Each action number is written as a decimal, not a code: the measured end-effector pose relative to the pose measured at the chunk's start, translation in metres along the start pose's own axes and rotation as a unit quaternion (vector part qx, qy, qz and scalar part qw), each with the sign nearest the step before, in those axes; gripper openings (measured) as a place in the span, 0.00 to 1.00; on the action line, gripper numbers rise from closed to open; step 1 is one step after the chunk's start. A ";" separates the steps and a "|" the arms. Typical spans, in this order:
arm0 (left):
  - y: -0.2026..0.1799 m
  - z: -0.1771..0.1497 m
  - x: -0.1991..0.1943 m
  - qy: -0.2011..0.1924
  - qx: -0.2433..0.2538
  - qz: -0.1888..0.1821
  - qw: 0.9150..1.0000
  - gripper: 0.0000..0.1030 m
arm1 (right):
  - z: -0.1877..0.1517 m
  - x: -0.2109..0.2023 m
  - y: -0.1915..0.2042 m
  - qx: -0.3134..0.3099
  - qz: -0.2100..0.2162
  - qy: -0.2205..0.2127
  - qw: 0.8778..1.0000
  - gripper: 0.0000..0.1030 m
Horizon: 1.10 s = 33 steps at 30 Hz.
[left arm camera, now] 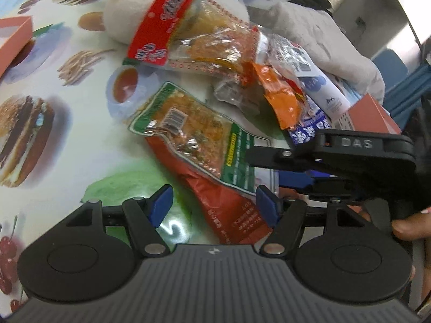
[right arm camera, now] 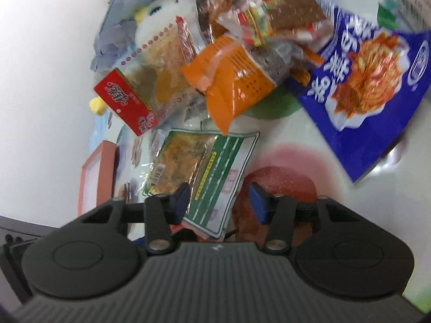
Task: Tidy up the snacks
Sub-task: 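Reach the left tool to the red spicy strip bag while the right tool grasps a green-labelled packet, then grasp the red spicy strip bag with the left tool and lift it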
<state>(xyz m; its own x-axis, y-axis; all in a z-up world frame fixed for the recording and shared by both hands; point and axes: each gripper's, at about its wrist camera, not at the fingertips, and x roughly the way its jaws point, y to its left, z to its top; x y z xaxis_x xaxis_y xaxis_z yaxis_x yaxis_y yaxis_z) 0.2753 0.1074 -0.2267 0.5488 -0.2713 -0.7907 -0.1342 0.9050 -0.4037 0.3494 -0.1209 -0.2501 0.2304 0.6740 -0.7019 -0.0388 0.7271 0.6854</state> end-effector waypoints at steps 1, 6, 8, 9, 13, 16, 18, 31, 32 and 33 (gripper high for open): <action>-0.001 0.000 0.001 0.003 0.004 -0.002 1.000 0.71 | 0.000 0.002 -0.001 0.005 0.006 0.001 1.000 0.39; -0.005 0.000 0.004 0.010 0.010 0.007 1.000 0.71 | -0.001 0.008 0.001 0.001 0.006 0.014 1.000 0.15; -0.006 0.001 0.002 0.015 -0.002 0.012 1.000 0.71 | -0.002 0.008 0.002 -0.001 0.015 0.017 1.000 0.09; -0.006 0.001 0.001 0.017 -0.009 0.007 1.000 0.71 | -0.001 0.006 0.002 0.001 0.016 0.017 1.000 0.07; -0.011 -0.002 0.000 0.014 -0.010 0.010 1.000 0.72 | -0.001 -0.002 0.002 -0.005 0.010 0.009 1.000 0.04; -0.017 -0.003 0.004 0.009 -0.008 0.019 1.000 0.73 | 0.001 -0.010 0.004 -0.013 0.006 0.003 1.000 0.03; -0.022 -0.004 0.006 0.005 -0.005 0.027 1.000 0.75 | 0.002 -0.015 0.003 -0.015 -0.001 -0.001 1.000 0.03; -0.055 -0.015 0.025 0.002 0.086 0.107 0.990 0.78 | -0.001 -0.040 -0.010 -0.003 -0.032 -0.015 0.999 0.03; -0.057 -0.017 0.026 0.005 0.095 0.113 0.989 0.78 | -0.002 -0.041 -0.010 -0.005 -0.034 -0.017 0.999 0.03; -0.059 -0.018 0.026 0.008 0.100 0.117 0.988 0.78 | -0.003 -0.042 -0.010 -0.009 -0.038 -0.019 0.999 0.03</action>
<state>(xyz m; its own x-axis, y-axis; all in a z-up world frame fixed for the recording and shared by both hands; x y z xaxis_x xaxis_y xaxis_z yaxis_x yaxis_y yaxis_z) 0.2825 0.0415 -0.2319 0.5091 -0.0502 -0.8592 -0.0893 0.9898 -0.1107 0.3376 -0.1559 -0.2275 0.2696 0.6120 -0.7435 -0.0371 0.7781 0.6270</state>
